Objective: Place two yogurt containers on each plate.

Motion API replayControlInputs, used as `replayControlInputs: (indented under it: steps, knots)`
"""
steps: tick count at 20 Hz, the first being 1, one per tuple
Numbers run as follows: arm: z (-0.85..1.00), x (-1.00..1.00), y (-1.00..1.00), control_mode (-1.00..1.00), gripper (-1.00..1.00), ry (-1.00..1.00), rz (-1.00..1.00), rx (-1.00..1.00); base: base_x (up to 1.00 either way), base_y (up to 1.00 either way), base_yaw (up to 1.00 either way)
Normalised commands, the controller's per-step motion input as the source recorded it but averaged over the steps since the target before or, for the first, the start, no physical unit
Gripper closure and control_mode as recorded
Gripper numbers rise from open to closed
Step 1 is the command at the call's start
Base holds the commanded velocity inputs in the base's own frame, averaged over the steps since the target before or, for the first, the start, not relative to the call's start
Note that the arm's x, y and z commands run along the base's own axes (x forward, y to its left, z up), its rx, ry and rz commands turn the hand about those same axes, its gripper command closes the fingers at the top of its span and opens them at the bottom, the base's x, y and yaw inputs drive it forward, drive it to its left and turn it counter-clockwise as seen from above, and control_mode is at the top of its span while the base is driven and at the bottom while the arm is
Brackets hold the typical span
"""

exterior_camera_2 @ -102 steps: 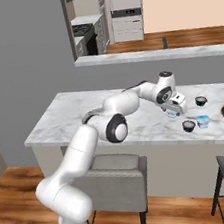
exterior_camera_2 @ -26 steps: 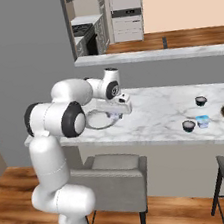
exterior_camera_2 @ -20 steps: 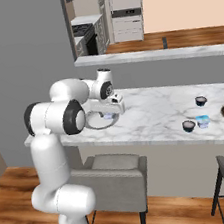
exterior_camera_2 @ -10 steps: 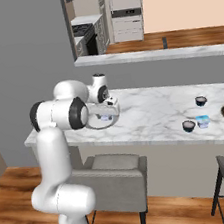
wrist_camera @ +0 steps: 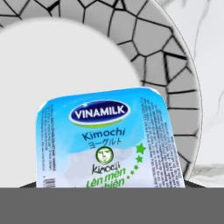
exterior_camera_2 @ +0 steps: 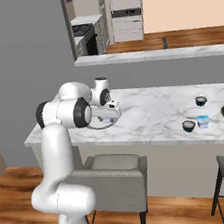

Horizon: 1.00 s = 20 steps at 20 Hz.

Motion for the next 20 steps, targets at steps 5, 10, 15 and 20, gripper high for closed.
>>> replayControlInputs:
  steps: [5, 10, 15, 20]
  knots:
    - [-0.03, 0.0, 0.0, -1.0, -1.0, 0.0, 0.0, 0.0, 0.0, 0.0, 0.0]
    - [-0.03, 0.0, 0.02, -1.0, -1.0, 0.0, 0.0, 0.0, 0.0, 0.0, 0.0]
    - [0.0, 0.0, 0.0, -1.0, -1.0, 0.0, 0.0, 0.0, 0.0, 0.0, 0.0]
    - [0.21, -0.2, 0.0, -1.0, -1.0, -0.03, 0.0, 0.0, 0.0, 0.0, 0.0]
